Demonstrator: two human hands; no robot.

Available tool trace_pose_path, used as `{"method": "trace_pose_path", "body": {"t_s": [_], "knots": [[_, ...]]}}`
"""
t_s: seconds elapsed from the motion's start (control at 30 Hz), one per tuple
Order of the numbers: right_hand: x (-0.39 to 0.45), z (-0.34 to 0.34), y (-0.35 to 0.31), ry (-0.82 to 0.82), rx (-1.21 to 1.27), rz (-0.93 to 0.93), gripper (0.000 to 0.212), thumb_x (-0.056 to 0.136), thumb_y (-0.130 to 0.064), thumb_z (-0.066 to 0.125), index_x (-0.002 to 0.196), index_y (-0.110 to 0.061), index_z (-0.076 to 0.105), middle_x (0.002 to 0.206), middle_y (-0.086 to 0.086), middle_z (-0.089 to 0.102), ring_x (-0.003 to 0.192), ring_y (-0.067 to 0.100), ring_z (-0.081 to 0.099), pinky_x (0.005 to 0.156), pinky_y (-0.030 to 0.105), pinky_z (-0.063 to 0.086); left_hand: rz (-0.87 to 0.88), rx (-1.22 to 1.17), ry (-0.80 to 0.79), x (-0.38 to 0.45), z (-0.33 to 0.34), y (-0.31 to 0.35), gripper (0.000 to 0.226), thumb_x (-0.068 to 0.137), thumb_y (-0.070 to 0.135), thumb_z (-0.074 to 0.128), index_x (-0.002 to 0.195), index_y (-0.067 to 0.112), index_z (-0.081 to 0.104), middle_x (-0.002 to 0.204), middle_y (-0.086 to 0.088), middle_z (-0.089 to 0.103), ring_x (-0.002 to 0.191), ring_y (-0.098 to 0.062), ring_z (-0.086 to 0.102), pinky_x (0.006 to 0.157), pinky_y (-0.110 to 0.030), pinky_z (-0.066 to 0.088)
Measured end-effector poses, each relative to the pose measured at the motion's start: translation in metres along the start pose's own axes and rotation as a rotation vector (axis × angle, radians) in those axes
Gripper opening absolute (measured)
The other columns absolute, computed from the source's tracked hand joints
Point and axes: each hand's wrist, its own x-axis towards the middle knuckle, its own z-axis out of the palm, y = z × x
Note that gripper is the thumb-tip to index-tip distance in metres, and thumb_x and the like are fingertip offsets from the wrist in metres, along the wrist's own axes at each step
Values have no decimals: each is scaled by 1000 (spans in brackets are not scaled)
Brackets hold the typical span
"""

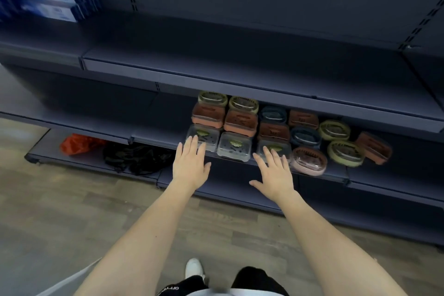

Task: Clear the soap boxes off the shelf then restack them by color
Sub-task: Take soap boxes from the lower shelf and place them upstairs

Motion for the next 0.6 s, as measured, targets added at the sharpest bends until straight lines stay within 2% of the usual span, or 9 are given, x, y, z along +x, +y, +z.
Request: {"method": "trace_pose_path", "body": {"t_s": [0.3, 0.43, 0.6], "knots": [[26, 6, -23, 15, 51, 42, 87, 90, -57, 48, 151, -22, -2, 159, 7, -7, 146, 26, -5, 118, 44, 0, 44, -14, -71, 23, 19, -16, 60, 98, 40, 39, 147, 14, 18, 158, -10, 5, 146, -24, -1, 118, -41, 2], [49, 13, -29, 17, 92, 23, 88, 89, -55, 51, 151, -21, -3, 159, 5, -6, 146, 25, -4, 118, 44, 1, 58, 40, -113, 40, 30, -20, 57, 99, 31, 38, 147, 13, 16, 158, -10, 4, 145, -25, -1, 119, -40, 2], [77, 23, -34, -1, 88, -13, 87, 90, -50, 54, 151, -19, 0, 159, 7, -4, 146, 25, -3, 118, 43, 0, 59, 58, -137, 66, 43, -34, 60, 98, 30, 38, 149, 12, 11, 158, -10, 3, 146, -25, 0, 119, -40, 2]]}}
